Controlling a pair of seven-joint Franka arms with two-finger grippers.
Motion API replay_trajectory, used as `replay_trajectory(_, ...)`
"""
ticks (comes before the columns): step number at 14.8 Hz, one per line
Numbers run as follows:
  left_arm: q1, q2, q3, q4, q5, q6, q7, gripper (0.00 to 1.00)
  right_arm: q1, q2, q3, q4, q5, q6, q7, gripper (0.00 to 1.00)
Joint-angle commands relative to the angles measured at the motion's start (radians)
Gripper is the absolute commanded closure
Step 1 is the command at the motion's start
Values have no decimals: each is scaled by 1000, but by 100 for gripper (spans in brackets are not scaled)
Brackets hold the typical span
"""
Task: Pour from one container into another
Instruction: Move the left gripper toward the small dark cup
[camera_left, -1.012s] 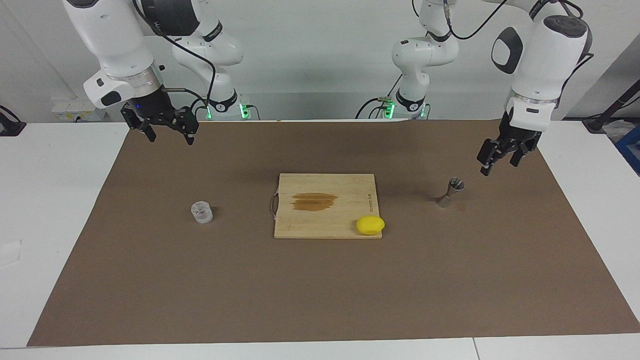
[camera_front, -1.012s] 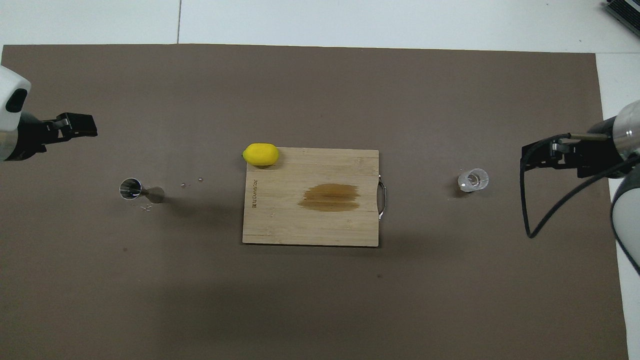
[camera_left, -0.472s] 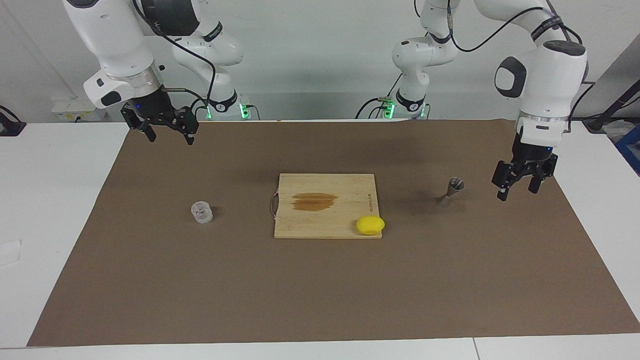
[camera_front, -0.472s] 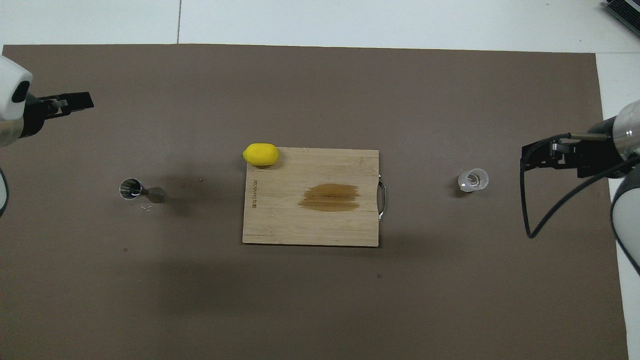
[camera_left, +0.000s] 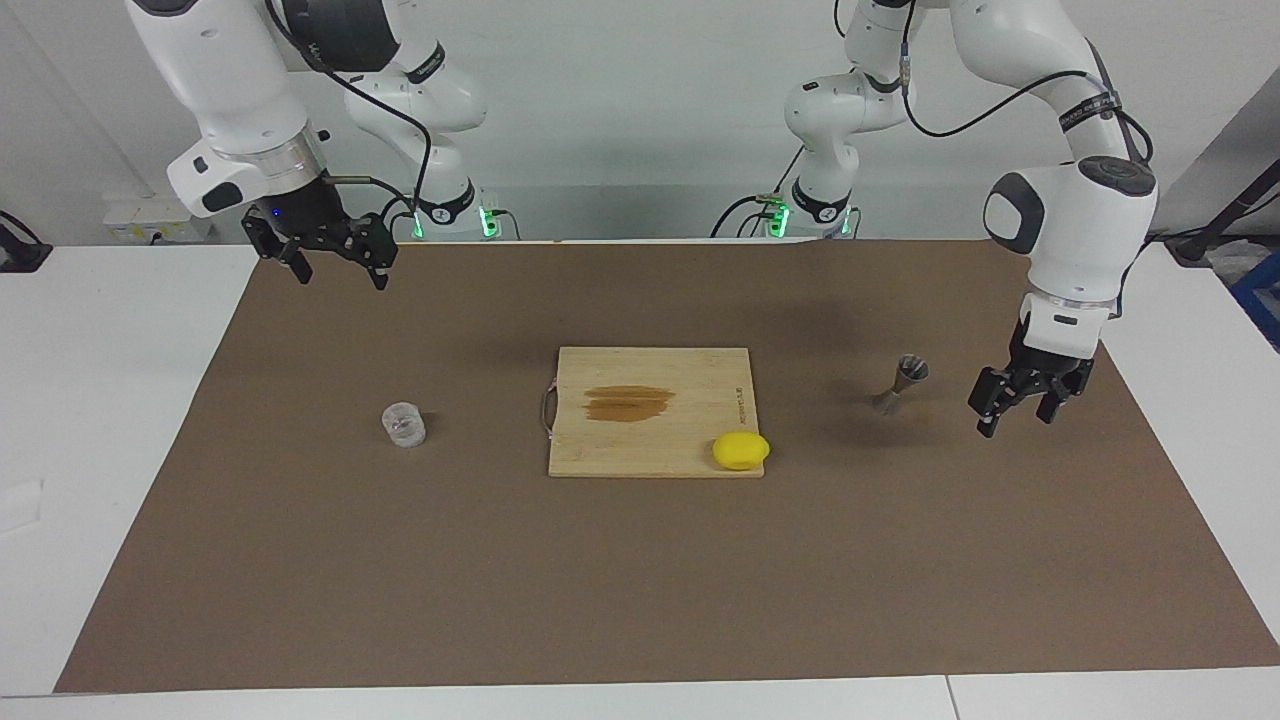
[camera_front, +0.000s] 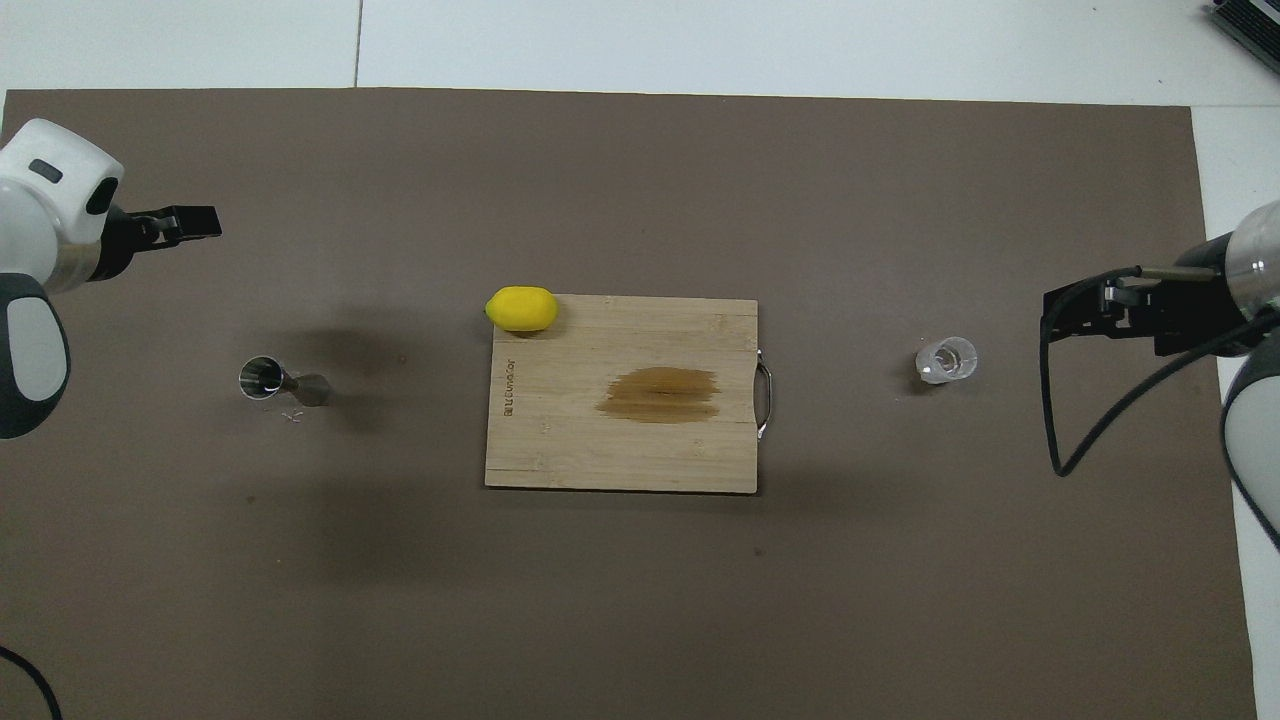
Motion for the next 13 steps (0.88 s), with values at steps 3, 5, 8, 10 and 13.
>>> replay_trajectory(3, -38, -40, -15, -14, -10, -196, 43, 0, -10, -14, 6, -16, -10, 8, 5, 0)
replay_trajectory(5, -54, -39, -14, -16, -128, -188, 133, 0, -10, -14, 6, -16, -10, 8, 5, 0)
replay_trajectory(8, -35, -58, -14, -51, -223, -211, 333, 0, -10, -14, 6, -16, -10, 8, 5, 0)
replay_trajectory(10, 9, -69, -11, -56, -317, -276, 485, 0, -10, -14, 6, -16, -10, 8, 5, 0)
replay_trajectory(13, 70, -65, -9, -65, -373, -301, 570, 0, -10, -14, 6, -16, -10, 8, 5, 0)
